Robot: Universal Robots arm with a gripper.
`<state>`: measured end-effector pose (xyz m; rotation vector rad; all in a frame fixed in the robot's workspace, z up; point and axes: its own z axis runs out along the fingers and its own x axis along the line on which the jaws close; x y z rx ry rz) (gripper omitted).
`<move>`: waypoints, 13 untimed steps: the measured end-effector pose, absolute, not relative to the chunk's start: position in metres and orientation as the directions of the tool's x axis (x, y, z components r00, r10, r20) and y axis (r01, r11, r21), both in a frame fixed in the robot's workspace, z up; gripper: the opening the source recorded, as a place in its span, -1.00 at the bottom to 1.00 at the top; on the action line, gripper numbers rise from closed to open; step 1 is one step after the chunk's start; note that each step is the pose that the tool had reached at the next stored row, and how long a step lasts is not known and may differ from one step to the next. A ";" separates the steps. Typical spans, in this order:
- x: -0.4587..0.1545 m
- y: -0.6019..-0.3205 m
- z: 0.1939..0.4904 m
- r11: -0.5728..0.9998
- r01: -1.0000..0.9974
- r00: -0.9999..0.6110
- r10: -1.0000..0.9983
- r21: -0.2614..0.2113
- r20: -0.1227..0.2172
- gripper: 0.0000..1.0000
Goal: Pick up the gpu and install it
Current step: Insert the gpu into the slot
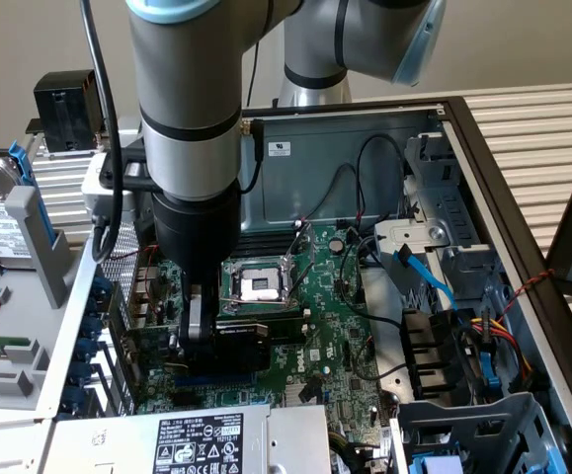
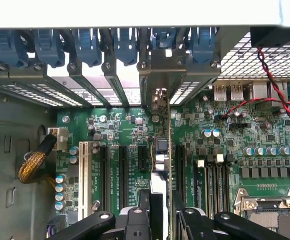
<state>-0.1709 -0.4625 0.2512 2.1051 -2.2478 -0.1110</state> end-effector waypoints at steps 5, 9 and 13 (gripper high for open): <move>-0.171 -0.462 0.251 0.065 -0.994 -0.066 -0.998 0.094 -0.005 -0.45; -0.171 -0.463 0.251 0.063 -0.994 -0.064 -0.998 0.094 -0.005 -0.45; -0.171 -0.463 0.251 0.057 -0.994 -0.058 -0.998 0.094 -0.005 -0.45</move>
